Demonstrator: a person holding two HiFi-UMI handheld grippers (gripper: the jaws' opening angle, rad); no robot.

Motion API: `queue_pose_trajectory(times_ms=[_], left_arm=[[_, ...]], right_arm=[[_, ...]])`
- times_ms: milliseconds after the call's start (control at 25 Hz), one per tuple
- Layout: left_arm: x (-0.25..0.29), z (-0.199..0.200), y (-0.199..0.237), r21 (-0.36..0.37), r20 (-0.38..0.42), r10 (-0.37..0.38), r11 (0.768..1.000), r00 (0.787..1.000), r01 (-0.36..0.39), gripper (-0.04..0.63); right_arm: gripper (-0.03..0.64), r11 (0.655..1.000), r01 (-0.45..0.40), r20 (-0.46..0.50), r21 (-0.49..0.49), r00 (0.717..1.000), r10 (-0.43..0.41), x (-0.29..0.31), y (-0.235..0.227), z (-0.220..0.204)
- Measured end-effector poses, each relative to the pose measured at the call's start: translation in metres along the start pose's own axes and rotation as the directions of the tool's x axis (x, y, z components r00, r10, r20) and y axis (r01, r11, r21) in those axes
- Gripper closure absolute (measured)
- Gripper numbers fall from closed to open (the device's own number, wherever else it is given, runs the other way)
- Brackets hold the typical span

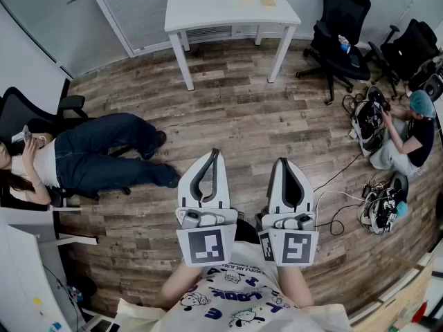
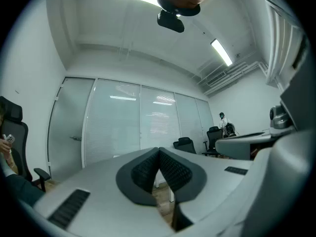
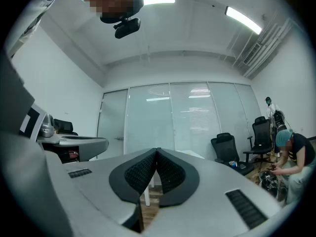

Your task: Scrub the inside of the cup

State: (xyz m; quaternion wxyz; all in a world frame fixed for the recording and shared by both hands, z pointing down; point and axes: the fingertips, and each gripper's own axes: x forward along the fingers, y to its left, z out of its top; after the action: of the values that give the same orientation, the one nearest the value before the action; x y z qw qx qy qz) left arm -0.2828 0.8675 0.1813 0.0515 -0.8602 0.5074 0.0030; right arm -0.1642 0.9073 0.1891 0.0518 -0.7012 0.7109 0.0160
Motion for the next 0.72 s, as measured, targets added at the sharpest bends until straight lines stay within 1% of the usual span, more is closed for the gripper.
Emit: queue_pose_trajectory(times_ms=[160, 520, 720], left_arm=[[-0.001, 0.004, -0.006, -0.004, 0.011, -0.001, 1.000, 1.000, 0.001, 0.569], [0.003, 0.002, -0.014, 0.008, -0.002, -0.003, 1.000, 1.000, 0.003, 0.569], [0.007, -0.003, -0.024, 0.003, -0.012, 0.006, 1.000, 1.000, -0.006, 0.569]], right_arm=[[0.615, 1.000, -0.001, 0.003, 0.001, 1.000, 0.001, -0.003, -0.004, 0.002], [0.615, 1.000, 0.008, 0.005, 0.001, 1.000, -0.008, -0.004, -0.012, 0.001], [0.615, 1.000, 0.005, -0.016, 0.007, 1.000, -0.005, -0.005, -0.027, -0.007]])
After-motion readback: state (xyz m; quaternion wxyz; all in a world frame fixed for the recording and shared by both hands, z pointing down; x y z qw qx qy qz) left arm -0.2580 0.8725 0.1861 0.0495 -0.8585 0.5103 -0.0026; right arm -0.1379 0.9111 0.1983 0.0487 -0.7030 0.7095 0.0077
